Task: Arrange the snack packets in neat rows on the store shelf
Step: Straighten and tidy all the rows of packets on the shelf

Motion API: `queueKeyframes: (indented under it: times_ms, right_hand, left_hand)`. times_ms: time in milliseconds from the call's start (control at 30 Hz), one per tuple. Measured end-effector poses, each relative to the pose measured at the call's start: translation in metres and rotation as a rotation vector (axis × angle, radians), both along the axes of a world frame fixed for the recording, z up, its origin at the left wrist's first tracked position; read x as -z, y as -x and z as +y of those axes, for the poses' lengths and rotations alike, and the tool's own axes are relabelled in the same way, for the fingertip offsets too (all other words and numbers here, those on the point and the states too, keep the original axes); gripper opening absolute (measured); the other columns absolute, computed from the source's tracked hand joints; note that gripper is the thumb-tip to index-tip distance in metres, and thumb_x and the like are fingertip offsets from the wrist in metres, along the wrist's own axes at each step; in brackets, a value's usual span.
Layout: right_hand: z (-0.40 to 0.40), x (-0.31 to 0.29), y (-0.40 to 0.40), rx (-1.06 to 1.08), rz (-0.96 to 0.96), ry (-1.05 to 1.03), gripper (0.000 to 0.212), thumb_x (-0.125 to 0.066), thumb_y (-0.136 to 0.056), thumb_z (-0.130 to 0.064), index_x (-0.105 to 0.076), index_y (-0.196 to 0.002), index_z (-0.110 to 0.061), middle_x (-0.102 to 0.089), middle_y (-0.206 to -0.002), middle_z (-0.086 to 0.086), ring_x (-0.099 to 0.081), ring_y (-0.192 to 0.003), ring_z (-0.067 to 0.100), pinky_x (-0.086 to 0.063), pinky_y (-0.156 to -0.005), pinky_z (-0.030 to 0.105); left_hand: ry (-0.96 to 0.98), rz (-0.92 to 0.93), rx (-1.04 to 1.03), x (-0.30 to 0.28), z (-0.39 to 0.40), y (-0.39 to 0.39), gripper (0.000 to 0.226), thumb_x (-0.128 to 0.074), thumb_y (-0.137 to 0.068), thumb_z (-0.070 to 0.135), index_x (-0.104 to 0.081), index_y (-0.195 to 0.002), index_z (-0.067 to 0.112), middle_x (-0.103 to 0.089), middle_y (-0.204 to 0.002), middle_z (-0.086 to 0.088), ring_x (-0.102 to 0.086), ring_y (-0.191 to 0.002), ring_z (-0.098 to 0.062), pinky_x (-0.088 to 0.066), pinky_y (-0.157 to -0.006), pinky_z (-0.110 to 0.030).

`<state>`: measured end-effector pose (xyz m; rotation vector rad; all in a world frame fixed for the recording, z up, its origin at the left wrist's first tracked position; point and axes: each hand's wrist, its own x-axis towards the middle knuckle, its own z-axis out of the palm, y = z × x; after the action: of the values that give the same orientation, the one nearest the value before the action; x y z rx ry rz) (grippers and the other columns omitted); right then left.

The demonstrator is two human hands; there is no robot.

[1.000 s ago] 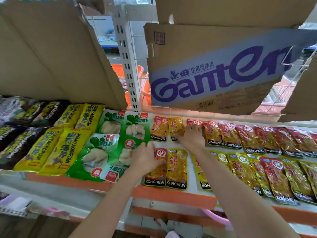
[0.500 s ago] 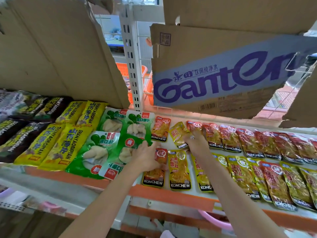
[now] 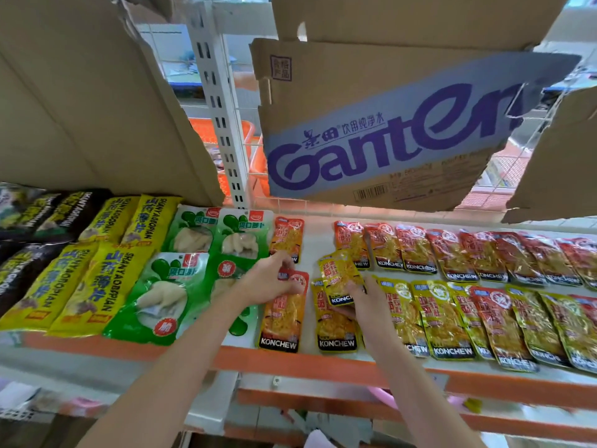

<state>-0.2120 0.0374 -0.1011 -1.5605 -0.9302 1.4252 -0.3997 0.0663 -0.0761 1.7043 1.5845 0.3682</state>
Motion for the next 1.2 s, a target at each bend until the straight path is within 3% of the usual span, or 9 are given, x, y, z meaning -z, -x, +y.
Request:
queueKeyframes:
  times_ms: [167, 333, 433, 567, 667, 800, 900, 1000, 1200]
  right_hand:
    - [-0.008, -0.011, -0.005, -0.142, -0.221, -0.069, 0.016, -0.052, -0.092, -0.012, -0.051, -0.078, -0.006, -0.052, -0.070, 0.006, -0.059, -0.041, 0.006, -0.045, -0.041, 0.018]
    - [-0.021, -0.019, 0.006, -0.638, -0.469, -0.057, 0.012, -0.056, -0.090, -0.026, -0.061, -0.080, -0.029, -0.063, -0.060, -0.003, -0.056, -0.043, 0.003, -0.041, -0.042, 0.018]
    - [-0.018, -0.019, 0.006, -0.553, -0.495, -0.094, 0.026, -0.048, -0.090, -0.017, -0.056, -0.065, -0.019, -0.057, -0.052, -0.004, -0.049, -0.035, 0.002, -0.038, -0.044, 0.020]
    - [-0.006, -0.017, 0.010, -0.319, -0.175, 0.082, 0.030, -0.045, -0.085, -0.032, -0.057, -0.066, -0.013, -0.057, -0.061, 0.005, -0.050, -0.050, 0.018, -0.031, -0.047, 0.027]
    - [-0.005, -0.019, 0.015, -0.307, -0.054, 0.112, 0.032, -0.054, -0.089, -0.044, -0.062, -0.088, -0.014, -0.060, -0.070, 0.002, -0.048, -0.041, 0.015, -0.031, -0.036, 0.019]
    - [0.015, -0.019, 0.011, -0.268, -0.278, -0.069, 0.026, -0.055, -0.093, -0.030, -0.060, -0.084, -0.006, -0.051, -0.067, 0.002, -0.040, -0.034, 0.006, -0.032, -0.039, 0.021]
    - [0.039, -0.014, 0.007, -0.196, -0.396, -0.124, 0.028, -0.052, -0.094, -0.027, -0.046, -0.074, -0.009, -0.043, -0.067, 0.009, -0.042, -0.031, 0.007, -0.033, -0.047, 0.029]
    - [0.060, -0.015, 0.012, -0.228, -0.442, -0.084, 0.018, -0.054, -0.094, -0.020, -0.057, -0.102, -0.003, -0.050, -0.070, 0.006, -0.050, -0.041, 0.011, -0.041, -0.048, 0.032]
    - [0.082, -0.023, 0.022, -0.238, -0.432, -0.017, 0.036, -0.057, -0.091, -0.008, -0.049, -0.122, 0.008, -0.066, -0.088, 0.024, -0.061, -0.053, 0.022, -0.057, -0.063, 0.037]
  left_hand:
    - [-0.017, -0.341, -0.158, -0.018, 0.028, 0.005, 0.017, -0.072, -0.078, 0.020, -0.057, -0.085, 0.017, -0.062, -0.096, -0.007, -0.059, -0.096, -0.026, -0.051, -0.085, -0.035]
    - [-0.108, -0.537, -0.334, -0.031, 0.037, -0.007, 0.016, -0.074, -0.075, 0.013, -0.059, -0.081, 0.014, -0.064, -0.079, -0.002, -0.060, -0.073, -0.014, -0.052, -0.064, -0.019]
    - [-0.117, -0.451, -0.336, -0.023, 0.030, -0.016, 0.017, -0.072, -0.079, 0.012, -0.059, -0.090, 0.010, -0.064, -0.079, 0.000, -0.061, -0.071, -0.011, -0.051, -0.059, -0.015]
    - [-0.103, -0.517, -0.337, -0.009, 0.021, -0.020, 0.016, -0.070, -0.081, 0.013, -0.057, -0.090, 0.011, -0.064, -0.087, -0.007, -0.061, -0.075, -0.014, -0.052, -0.067, -0.023]
    - [-0.212, -0.407, -0.339, -0.001, 0.017, -0.022, 0.017, -0.071, -0.081, 0.018, -0.057, -0.089, 0.014, -0.063, -0.089, -0.004, -0.060, -0.080, -0.014, -0.050, -0.067, -0.020]
    - [-0.371, -0.033, -0.309, 0.009, 0.002, -0.014, 0.027, -0.067, -0.084, 0.023, -0.056, -0.107, 0.014, -0.052, -0.104, -0.002, -0.054, -0.090, -0.014, -0.042, -0.075, -0.022]
    - [-0.469, 0.201, -0.123, 0.021, -0.017, -0.008, 0.039, -0.067, -0.083, 0.030, -0.054, -0.116, 0.013, -0.048, -0.115, -0.003, -0.047, -0.104, -0.018, -0.032, -0.074, -0.020]
    - [-0.425, 0.399, 0.094, 0.031, -0.028, -0.004, 0.065, -0.068, -0.074, 0.053, -0.050, -0.124, 0.017, -0.044, -0.121, -0.002, -0.040, -0.110, -0.018, -0.037, -0.091, -0.030]
    - [-0.301, 0.415, 0.230, 0.031, -0.029, 0.008, 0.077, -0.069, -0.072, 0.055, -0.042, -0.135, 0.019, -0.038, -0.134, 0.004, -0.033, -0.122, -0.016, -0.032, -0.104, -0.035]
